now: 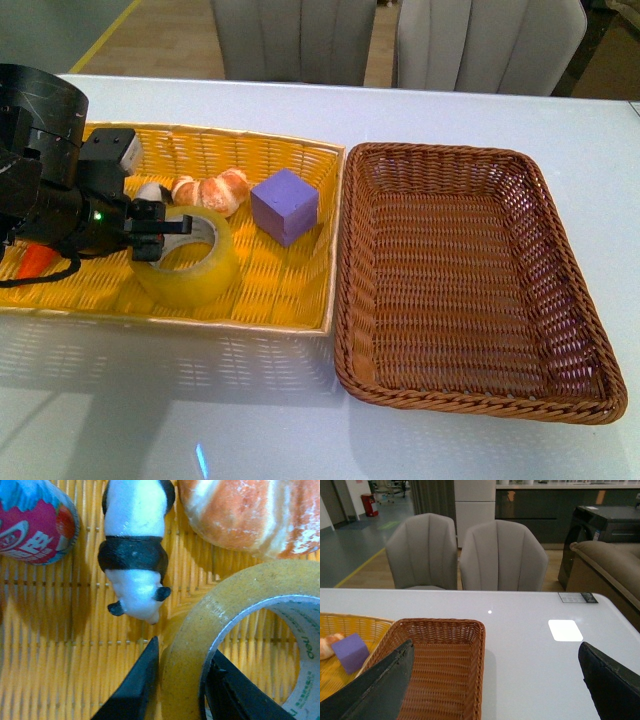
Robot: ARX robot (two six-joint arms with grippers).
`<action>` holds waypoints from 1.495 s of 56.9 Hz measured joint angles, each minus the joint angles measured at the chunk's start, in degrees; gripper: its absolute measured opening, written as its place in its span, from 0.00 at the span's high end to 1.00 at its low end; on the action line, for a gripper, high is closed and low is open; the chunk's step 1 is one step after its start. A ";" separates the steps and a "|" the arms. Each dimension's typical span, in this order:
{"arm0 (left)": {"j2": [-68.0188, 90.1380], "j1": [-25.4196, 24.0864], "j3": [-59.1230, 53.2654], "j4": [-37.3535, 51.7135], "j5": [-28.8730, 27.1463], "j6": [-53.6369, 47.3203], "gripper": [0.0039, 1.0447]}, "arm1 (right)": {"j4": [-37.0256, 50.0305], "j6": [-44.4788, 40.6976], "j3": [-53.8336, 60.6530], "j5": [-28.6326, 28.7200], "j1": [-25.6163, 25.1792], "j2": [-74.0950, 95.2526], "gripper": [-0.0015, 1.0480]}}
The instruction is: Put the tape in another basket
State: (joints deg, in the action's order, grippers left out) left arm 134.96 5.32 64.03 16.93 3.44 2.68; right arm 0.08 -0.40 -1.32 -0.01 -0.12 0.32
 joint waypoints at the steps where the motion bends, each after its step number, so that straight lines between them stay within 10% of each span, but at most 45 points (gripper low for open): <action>1: -0.02 0.00 0.00 -0.04 -0.15 0.07 0.82 | 0.00 0.00 0.00 0.00 0.00 0.00 0.09; 33: -14.43 1.38 -4.55 0.35 -0.15 0.42 0.85 | 0.00 0.00 0.00 0.00 0.00 0.00 0.09; 85: -2.58 25.03 21.14 -14.03 -1.92 7.80 0.85 | 0.00 0.00 0.00 0.00 0.00 0.00 0.09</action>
State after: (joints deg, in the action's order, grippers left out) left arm 132.38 30.35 85.17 2.90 1.52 10.48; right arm 0.08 -0.40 -1.32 -0.01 -0.12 0.32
